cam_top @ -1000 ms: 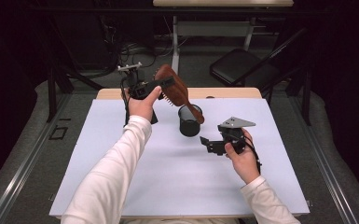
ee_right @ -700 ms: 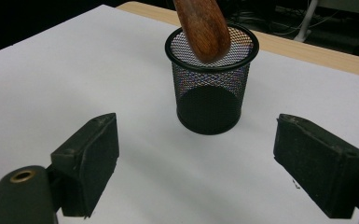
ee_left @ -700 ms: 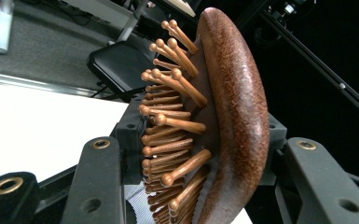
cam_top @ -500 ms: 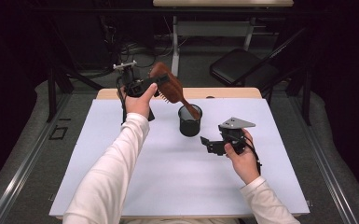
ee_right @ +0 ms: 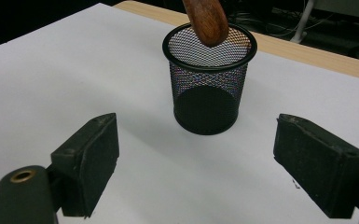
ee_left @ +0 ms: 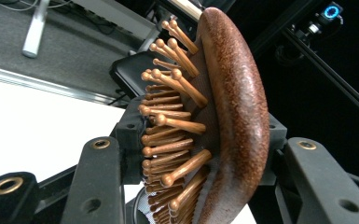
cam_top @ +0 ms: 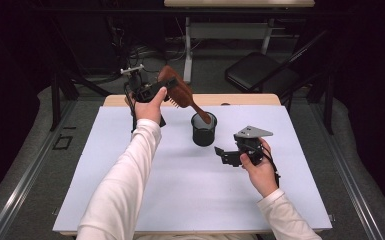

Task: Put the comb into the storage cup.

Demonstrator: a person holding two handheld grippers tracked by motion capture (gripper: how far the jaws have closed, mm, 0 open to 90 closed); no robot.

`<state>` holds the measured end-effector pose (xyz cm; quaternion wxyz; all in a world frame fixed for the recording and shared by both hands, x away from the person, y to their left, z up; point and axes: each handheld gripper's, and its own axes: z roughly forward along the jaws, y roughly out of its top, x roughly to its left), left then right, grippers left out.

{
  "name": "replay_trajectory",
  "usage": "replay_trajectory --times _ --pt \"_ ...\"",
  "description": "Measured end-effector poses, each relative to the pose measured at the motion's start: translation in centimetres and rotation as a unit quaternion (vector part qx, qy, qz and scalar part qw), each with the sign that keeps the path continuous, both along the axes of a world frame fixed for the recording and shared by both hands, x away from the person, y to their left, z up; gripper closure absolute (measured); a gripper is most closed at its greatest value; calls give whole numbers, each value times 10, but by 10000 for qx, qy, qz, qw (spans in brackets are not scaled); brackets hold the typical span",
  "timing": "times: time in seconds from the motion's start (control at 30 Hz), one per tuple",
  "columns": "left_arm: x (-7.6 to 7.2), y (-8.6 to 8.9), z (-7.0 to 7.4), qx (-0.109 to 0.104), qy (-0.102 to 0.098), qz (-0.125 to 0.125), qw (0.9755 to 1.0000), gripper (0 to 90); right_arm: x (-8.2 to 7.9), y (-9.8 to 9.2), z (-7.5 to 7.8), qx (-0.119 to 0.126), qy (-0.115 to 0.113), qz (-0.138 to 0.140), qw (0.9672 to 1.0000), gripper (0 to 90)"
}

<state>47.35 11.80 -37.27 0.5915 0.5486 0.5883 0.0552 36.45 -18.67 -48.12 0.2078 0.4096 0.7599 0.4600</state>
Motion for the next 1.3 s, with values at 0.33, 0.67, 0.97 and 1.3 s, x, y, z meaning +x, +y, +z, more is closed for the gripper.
replay_trajectory --times 0.33,0.67,0.97,1.3 --pt "7 -2 -7 140 -2 153 9998 508 0 -2 0 -5 7 -21 10000 140" --pt "11 -14 -14 253 15 111 9996 508 -1 -3 -2 -18 11 -37 10000 140" --pt "14 -26 -22 393 57 51 9992 508 -2 -5 -1 4 -16 -59 10000 142" --pt "16 -31 -30 483 104 41 9988 507 -1 -6 -2 -2 -5 -80 10000 143"
